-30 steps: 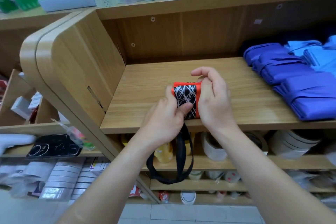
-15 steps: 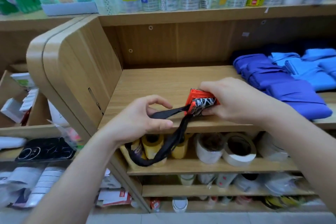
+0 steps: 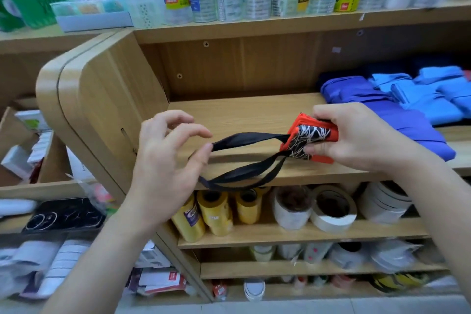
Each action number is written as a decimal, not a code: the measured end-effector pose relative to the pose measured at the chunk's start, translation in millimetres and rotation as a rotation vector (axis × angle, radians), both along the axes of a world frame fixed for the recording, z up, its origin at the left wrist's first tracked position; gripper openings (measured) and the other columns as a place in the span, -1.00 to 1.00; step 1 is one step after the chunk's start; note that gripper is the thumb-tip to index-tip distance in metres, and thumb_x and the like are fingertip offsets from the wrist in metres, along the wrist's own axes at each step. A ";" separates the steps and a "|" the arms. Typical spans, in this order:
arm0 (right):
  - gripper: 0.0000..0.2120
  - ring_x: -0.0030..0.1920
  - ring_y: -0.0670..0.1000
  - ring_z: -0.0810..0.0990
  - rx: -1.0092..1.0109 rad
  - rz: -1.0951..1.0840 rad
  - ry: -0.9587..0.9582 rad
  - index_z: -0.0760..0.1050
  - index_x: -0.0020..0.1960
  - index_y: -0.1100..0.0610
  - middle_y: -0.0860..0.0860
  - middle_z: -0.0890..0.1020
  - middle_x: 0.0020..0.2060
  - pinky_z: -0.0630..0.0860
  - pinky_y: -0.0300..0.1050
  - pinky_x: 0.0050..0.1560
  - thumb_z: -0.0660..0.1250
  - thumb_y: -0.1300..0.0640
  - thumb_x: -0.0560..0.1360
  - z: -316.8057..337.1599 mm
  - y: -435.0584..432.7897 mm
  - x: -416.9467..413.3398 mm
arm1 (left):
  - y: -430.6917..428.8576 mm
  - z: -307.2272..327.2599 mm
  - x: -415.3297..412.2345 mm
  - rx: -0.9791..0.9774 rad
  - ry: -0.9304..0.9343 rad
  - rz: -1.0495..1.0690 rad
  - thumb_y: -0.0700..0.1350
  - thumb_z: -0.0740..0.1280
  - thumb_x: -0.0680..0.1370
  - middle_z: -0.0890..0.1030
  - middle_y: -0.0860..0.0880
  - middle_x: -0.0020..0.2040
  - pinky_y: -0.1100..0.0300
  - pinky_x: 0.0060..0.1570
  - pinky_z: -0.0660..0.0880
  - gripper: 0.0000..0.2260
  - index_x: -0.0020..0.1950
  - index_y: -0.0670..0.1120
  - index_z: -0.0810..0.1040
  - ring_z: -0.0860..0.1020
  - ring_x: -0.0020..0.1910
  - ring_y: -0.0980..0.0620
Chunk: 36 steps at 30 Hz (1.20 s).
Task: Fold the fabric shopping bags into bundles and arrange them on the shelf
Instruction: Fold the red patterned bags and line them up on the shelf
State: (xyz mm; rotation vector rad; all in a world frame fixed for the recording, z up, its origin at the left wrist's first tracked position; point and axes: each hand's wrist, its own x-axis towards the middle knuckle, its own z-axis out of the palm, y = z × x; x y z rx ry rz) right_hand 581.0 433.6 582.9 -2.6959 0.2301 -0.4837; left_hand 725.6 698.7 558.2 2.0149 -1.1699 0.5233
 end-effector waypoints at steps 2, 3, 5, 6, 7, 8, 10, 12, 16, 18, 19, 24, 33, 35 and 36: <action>-0.64 -0.32 -0.09 0.46 -0.006 0.013 0.013 0.36 -0.31 0.00 -0.08 0.49 -0.41 0.36 -0.09 -0.34 0.57 0.06 0.35 3.3 1.7 1.3 | -9.9 6.8 -23.0 0.042 -0.178 -0.138 -0.04 0.34 0.55 0.56 -0.03 0.03 0.25 0.08 0.41 -0.83 0.04 -0.08 0.65 0.47 0.07 0.03; -0.65 -0.32 -0.08 0.46 0.000 0.022 0.018 0.37 -0.30 0.02 -0.08 0.49 -0.41 0.36 -0.10 -0.34 0.57 0.07 0.36 4.2 3.0 2.2 | -17.2 5.0 -32.5 0.126 -0.206 -0.203 0.02 0.31 0.56 0.59 -0.02 0.03 0.20 0.04 0.47 -0.77 0.07 -0.09 0.64 0.50 0.05 0.02; -0.66 -0.32 -0.08 0.46 0.016 0.046 0.019 0.37 -0.31 0.02 -0.08 0.49 -0.41 0.32 -0.16 -0.35 0.56 0.07 0.37 4.4 5.6 4.0 | -34.8 -3.3 -46.8 0.383 -0.254 -0.178 0.19 0.27 0.52 0.59 -0.03 0.12 0.13 0.03 0.55 -0.55 0.26 -0.09 0.55 0.54 0.09 0.00; -0.66 -0.32 -0.08 0.46 0.018 0.057 0.022 0.37 -0.31 0.02 -0.08 0.48 -0.41 0.31 -0.20 -0.36 0.56 0.07 0.37 4.2 6.4 4.8 | -41.8 -8.6 -49.0 0.502 -0.270 -0.125 0.22 0.28 0.49 0.57 -0.04 0.18 0.10 0.05 0.56 -0.45 0.35 -0.09 0.47 0.54 0.13 -0.02; -0.65 -0.31 -0.08 0.46 0.017 0.063 0.028 0.36 -0.32 0.01 -0.08 0.48 -0.40 0.29 -0.22 -0.36 0.55 0.07 0.38 3.6 6.7 5.2 | -46.3 -12.1 -48.1 0.598 -0.247 -0.073 0.20 0.30 0.49 0.54 -0.03 0.22 0.09 0.07 0.55 -0.41 0.42 -0.09 0.39 0.52 0.16 -0.03; -0.65 -0.30 -0.08 0.45 0.013 0.063 0.033 0.35 -0.32 0.01 -0.08 0.47 -0.39 0.29 -0.22 -0.35 0.54 0.06 0.39 3.0 5.8 5.3 | -47.6 -15.2 -44.5 0.653 -0.218 -0.038 0.15 0.32 0.51 0.51 0.00 0.24 0.12 0.07 0.52 -0.45 0.44 -0.05 0.35 0.49 0.18 -0.02; -0.66 -0.29 -0.06 0.44 0.010 0.044 0.027 0.35 -0.31 0.05 -0.06 0.46 -0.34 0.31 -0.18 -0.31 0.52 0.05 0.41 1.1 0.2 4.2 | -40.7 -14.3 -35.2 0.644 -0.161 -0.041 0.04 0.29 0.57 0.53 0.11 0.11 0.25 -0.10 0.46 -0.68 0.32 0.08 0.44 0.50 0.09 0.07; -0.69 -0.27 -0.05 0.45 0.015 0.011 0.017 0.38 -0.27 0.09 -0.03 0.47 -0.31 0.37 -0.11 -0.27 0.50 0.05 0.42 0.1 -5.8 2.5 | -29.0 -5.9 -25.5 0.704 -0.077 -0.083 0.03 0.30 0.56 0.54 0.17 -0.16 0.34 -0.31 0.33 -0.93 0.03 0.16 0.51 0.50 -0.15 0.17; -0.75 -0.25 -0.12 0.48 0.086 0.035 0.030 0.42 -0.25 0.03 -0.08 0.50 -0.31 0.34 -0.24 -0.31 0.49 0.05 0.43 -3.2 -7.6 2.6 | -10.9 17.2 -10.8 0.666 0.612 -0.509 -0.14 0.47 0.47 0.58 0.08 -0.33 0.25 -0.29 0.46 -0.84 -0.25 0.04 0.55 0.54 -0.34 0.15; -0.79 -0.24 -0.13 0.50 0.122 0.036 0.022 0.46 -0.22 0.01 -0.08 0.53 -0.31 0.37 -0.20 -0.29 0.50 0.06 0.43 -6.1 -8.1 4.8 | -5.3 26.2 -6.8 0.466 0.813 -0.747 -0.19 0.45 0.44 0.62 0.00 -0.30 0.06 -0.18 0.53 -0.90 -0.20 -0.01 0.61 0.59 -0.28 0.01; -0.82 -0.22 -0.13 0.52 0.155 0.032 0.008 0.49 -0.17 0.03 -0.09 0.56 -0.29 0.42 -0.17 -0.25 0.50 0.07 0.43 -7.6 -9.1 6.0 | -4.1 27.2 -4.5 0.316 0.901 -0.860 -0.21 0.40 0.43 0.64 -0.02 -0.29 -0.05 -0.07 0.54 -0.92 -0.15 -0.04 0.63 0.61 -0.25 -0.06; -0.45 0.01 -0.16 0.59 0.199 0.084 0.004 0.41 0.32 -0.15 -0.20 0.60 -0.03 0.50 -0.27 0.04 0.53 0.06 0.40 -5.4 -1.8 9.1 | -18.0 23.1 4.3 -0.239 1.476 -1.306 -0.43 0.17 0.48 0.57 -0.32 0.16 -0.14 0.12 0.57 -0.50 0.44 -0.31 0.33 0.62 0.04 -0.27; -0.35 -0.07 0.05 0.56 -0.193 0.093 -0.019 0.15 0.34 -0.29 -0.17 0.48 0.03 0.54 0.05 -0.12 0.43 0.14 0.47 3.3 23.4 1.7 | -58.6 22.9 -9.2 -0.375 1.349 -0.828 -0.22 0.50 0.40 0.53 -0.12 0.36 0.13 -0.14 0.66 -0.31 0.49 0.03 0.34 0.67 -0.07 0.00; -0.21 -0.24 0.01 0.45 -0.345 0.090 0.050 -0.02 0.41 -0.38 -0.08 0.40 -0.06 0.46 0.00 -0.26 0.36 0.20 0.48 2.9 26.3 0.3 | -64.5 23.9 -9.2 -0.325 1.297 -0.765 -0.08 0.51 0.41 0.57 -0.15 0.30 -0.09 0.13 0.56 -0.30 0.50 -0.05 0.32 0.61 0.19 -0.10; -0.19 -0.30 -0.02 0.37 -0.395 0.095 0.065 -0.02 0.40 -0.39 -0.06 0.36 -0.11 0.39 -0.04 -0.31 0.34 0.23 0.47 3.0 28.0 0.4 | -67.3 26.3 -10.6 -0.295 1.269 -0.735 -0.07 0.45 0.48 0.61 -0.16 0.25 -0.10 0.16 0.54 -0.38 0.49 -0.08 0.32 0.60 0.21 -0.11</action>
